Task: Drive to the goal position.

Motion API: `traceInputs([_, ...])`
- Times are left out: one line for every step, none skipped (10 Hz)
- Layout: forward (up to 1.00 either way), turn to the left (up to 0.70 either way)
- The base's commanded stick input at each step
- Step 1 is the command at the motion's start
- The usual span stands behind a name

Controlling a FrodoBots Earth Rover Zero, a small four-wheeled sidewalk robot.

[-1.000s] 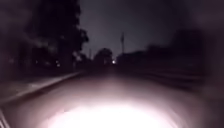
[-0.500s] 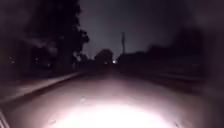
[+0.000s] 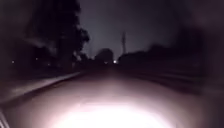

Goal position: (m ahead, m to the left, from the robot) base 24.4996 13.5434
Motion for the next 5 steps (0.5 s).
traceInputs([0.7, 0.0])
traceInputs([0.7, 0.0])
traceInputs([0.7, 0.0])
traceInputs([0.7, 0.0])
traceInputs([0.7, 0.0])
